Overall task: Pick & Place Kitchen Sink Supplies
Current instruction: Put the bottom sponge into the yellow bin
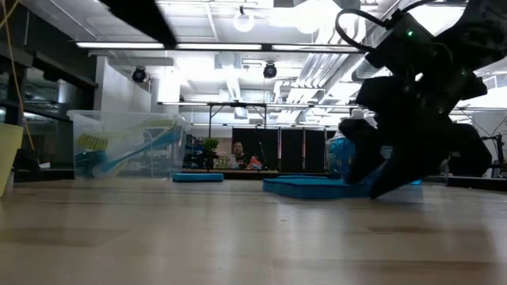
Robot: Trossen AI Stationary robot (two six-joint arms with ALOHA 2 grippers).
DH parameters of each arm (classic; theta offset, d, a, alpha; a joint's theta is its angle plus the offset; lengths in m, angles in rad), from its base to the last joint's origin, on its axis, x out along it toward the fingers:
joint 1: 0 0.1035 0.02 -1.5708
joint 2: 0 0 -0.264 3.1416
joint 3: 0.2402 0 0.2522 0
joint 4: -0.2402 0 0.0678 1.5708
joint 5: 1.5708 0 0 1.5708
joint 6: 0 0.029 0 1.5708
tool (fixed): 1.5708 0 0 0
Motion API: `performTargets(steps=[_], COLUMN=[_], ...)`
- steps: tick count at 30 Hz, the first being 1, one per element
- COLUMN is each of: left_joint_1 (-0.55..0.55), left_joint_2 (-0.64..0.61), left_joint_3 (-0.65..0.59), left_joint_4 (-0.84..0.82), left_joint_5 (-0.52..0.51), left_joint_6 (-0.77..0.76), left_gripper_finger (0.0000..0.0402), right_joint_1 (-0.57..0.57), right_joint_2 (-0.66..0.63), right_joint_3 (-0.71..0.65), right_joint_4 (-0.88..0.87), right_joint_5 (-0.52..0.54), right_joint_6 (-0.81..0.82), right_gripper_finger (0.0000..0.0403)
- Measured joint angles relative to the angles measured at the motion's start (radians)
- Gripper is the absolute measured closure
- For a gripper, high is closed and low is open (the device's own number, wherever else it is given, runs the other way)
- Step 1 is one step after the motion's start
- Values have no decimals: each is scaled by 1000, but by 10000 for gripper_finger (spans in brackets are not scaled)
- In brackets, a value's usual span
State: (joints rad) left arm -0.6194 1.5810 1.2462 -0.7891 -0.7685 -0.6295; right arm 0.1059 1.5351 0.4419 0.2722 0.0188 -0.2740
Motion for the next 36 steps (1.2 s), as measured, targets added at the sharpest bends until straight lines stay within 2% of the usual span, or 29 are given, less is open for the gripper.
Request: performTargets(steps=[3,7,11,17,22,29,36], left_joint_1=[57,160,254,350,385,384,384], left_joint_2=[0,0,0,1,1,1,1], left_joint_3=[-62,-176,-273,-347,-348,-348,-348], left_joint_4=[223,542,729,809,878,899,914], left_joint_5=[47,175,287,437,502,472,465], left_joint_6=[123,280,318,300,312,311,308], left_gripper_finger=[300,300,301,301,301,301,301], right_joint_1=[0,0,0,0,0,0,0], right_joint_2=[7,8,8,8,9,9,9], right_joint_3=[0,0,0,2,2,0,0], right_joint_4=[10,1,-6,-16,-18,-21,-21], right_joint_5=[6,31,38,57,93,155,167], right_joint_6=[3,5,13,30,33,32,29], right_gripper_finger=[203,204,210,234,263,309,370])
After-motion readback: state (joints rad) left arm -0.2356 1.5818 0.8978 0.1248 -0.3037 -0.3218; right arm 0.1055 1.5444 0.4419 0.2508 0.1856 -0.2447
